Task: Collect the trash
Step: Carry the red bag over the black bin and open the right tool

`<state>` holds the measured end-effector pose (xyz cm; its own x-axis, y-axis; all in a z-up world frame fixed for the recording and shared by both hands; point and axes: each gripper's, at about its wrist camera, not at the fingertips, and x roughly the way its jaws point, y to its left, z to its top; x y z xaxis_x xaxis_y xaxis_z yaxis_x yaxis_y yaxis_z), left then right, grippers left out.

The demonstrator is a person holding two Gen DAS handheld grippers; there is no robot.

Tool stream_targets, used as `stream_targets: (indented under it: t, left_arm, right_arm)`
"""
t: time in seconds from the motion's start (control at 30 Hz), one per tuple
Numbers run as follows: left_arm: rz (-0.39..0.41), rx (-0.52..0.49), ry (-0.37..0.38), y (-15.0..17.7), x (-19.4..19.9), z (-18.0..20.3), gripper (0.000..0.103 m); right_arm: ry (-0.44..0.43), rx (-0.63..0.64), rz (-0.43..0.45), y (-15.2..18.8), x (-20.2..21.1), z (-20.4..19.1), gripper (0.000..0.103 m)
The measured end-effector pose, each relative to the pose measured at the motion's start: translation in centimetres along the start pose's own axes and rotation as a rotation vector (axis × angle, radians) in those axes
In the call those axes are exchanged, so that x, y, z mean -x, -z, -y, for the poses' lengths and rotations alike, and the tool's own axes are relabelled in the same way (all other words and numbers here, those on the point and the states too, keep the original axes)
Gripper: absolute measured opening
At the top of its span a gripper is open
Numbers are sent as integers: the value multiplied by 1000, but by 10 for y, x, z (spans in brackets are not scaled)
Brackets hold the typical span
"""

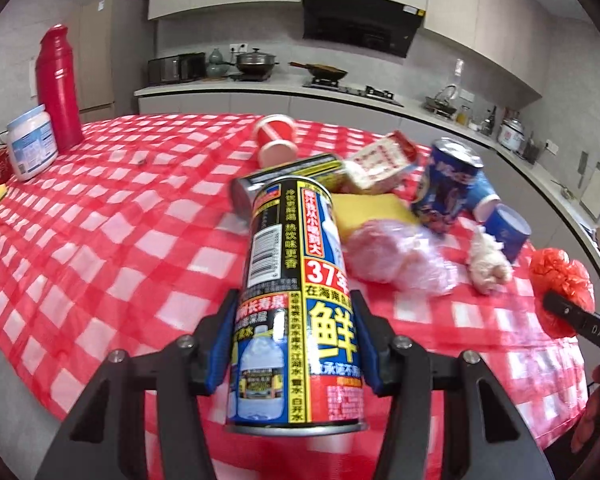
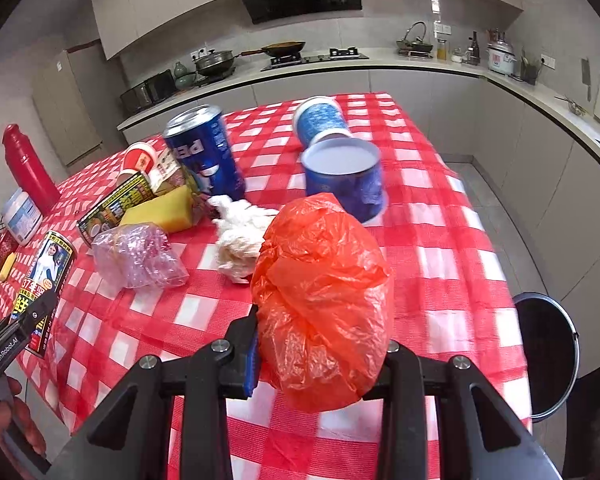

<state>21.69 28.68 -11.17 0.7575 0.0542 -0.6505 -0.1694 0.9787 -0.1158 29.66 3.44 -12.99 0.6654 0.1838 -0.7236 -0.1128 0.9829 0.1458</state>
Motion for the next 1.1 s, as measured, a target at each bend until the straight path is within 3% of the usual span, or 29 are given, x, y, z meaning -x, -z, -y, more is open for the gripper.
stream_targets:
  t: [0.4, 0.73, 0.93, 1.1]
  left_arm:
    - [42, -95, 98, 3, 14, 109, 54]
    - [21, -148, 135, 33, 31, 220, 54]
    - [12, -176, 178, 50, 26, 290, 54]
    - [7, -211, 190, 62, 23, 340, 54]
  right_arm:
    - [76, -75, 51, 1, 49, 104, 37]
    - [104, -115, 25, 18, 74, 232, 37]
    - [128, -109, -14, 38, 67, 311, 37]
    - [105, -61, -86, 50, 33, 356, 41]
